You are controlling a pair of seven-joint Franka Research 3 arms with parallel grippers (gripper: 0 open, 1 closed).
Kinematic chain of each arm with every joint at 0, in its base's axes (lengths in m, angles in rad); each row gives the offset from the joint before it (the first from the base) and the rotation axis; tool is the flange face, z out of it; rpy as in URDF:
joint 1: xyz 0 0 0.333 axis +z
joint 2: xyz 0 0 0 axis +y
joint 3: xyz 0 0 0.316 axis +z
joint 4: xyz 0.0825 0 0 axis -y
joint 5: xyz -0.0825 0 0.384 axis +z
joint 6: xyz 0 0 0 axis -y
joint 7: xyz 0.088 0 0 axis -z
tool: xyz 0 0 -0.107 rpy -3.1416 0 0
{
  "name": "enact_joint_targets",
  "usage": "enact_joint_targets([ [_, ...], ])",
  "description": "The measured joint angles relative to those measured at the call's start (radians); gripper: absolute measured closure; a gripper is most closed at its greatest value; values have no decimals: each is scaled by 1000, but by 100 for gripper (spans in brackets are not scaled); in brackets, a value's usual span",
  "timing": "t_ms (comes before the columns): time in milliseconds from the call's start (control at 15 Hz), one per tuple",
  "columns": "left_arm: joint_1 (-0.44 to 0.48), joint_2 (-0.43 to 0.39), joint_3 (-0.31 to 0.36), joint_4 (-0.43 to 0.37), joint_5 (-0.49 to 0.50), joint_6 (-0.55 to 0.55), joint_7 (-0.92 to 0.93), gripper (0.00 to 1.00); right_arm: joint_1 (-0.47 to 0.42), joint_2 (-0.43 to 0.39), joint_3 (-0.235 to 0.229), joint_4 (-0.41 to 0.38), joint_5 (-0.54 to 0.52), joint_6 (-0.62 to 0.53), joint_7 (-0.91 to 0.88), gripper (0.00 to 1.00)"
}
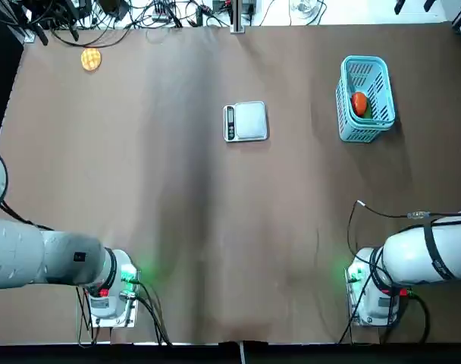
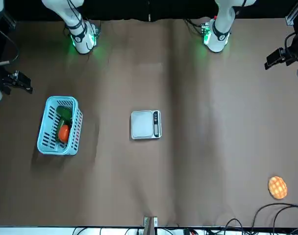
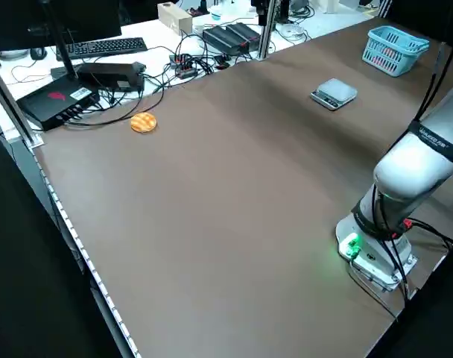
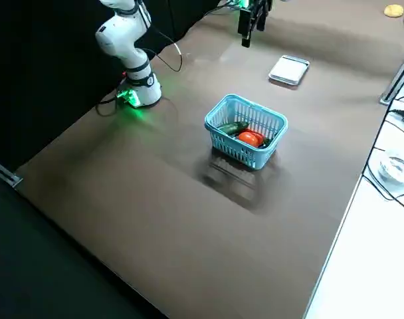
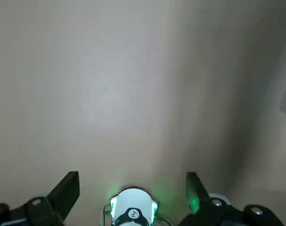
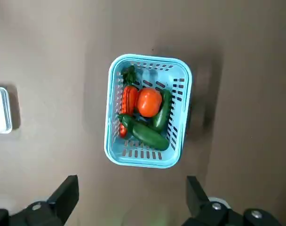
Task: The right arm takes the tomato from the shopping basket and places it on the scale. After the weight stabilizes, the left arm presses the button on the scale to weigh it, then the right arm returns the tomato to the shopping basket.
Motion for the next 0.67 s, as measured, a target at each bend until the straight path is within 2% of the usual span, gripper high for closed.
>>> enact_joint_targets([
  [667, 4, 0, 2, 0, 0, 34, -2, 0, -11, 0, 0, -1, 38, 3, 0, 0],
])
